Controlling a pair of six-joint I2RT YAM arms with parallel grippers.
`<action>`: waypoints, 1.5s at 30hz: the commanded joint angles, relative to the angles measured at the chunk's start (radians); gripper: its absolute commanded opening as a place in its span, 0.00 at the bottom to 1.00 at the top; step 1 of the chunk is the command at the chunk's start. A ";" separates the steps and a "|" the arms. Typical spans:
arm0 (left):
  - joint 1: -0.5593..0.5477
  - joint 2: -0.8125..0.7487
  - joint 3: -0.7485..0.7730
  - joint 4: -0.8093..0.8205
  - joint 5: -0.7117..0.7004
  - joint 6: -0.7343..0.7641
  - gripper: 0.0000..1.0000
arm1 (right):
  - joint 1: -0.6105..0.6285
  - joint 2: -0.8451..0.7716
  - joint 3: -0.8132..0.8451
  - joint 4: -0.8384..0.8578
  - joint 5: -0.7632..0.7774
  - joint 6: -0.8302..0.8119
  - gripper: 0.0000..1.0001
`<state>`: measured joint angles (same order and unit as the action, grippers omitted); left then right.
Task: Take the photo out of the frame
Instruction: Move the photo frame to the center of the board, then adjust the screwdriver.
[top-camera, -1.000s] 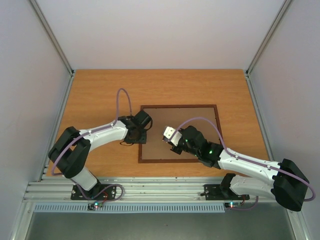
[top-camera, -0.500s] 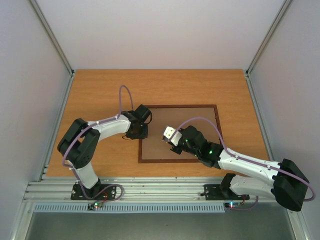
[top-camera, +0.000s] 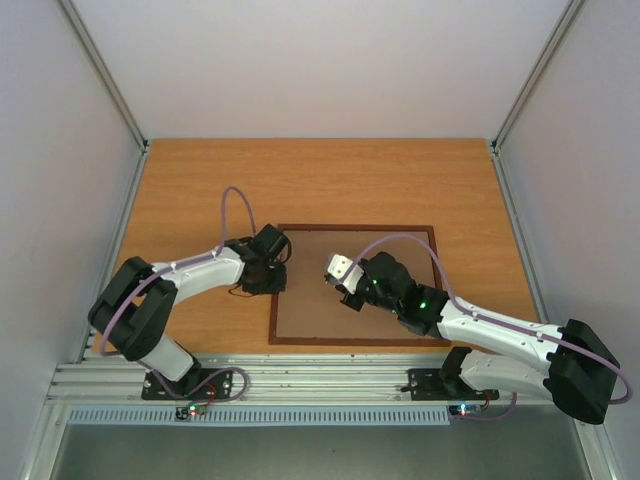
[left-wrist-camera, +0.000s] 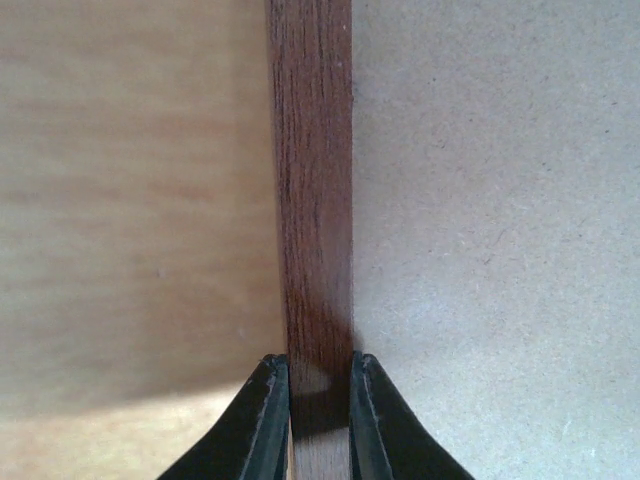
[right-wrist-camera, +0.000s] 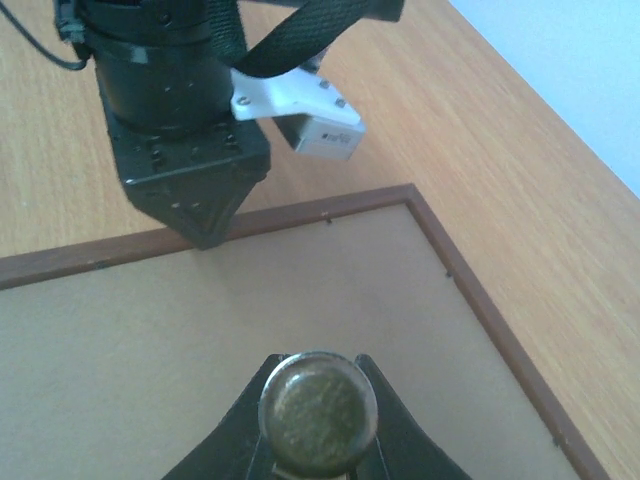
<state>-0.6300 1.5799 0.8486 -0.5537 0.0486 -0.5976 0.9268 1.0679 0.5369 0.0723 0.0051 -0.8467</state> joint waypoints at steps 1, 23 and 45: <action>-0.037 -0.080 -0.063 -0.011 0.100 0.003 0.10 | 0.007 -0.004 0.004 0.058 -0.059 0.039 0.01; -0.050 -0.677 -0.322 0.331 0.030 -0.244 0.62 | 0.010 0.106 -0.061 0.531 -0.182 0.273 0.01; -0.017 -0.730 -0.603 1.115 0.080 -1.035 0.62 | 0.067 0.283 -0.115 1.034 -0.115 0.263 0.01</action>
<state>-0.6510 0.8078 0.2867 0.3359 0.1276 -1.4914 0.9710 1.3178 0.4191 0.9710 -0.1673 -0.5598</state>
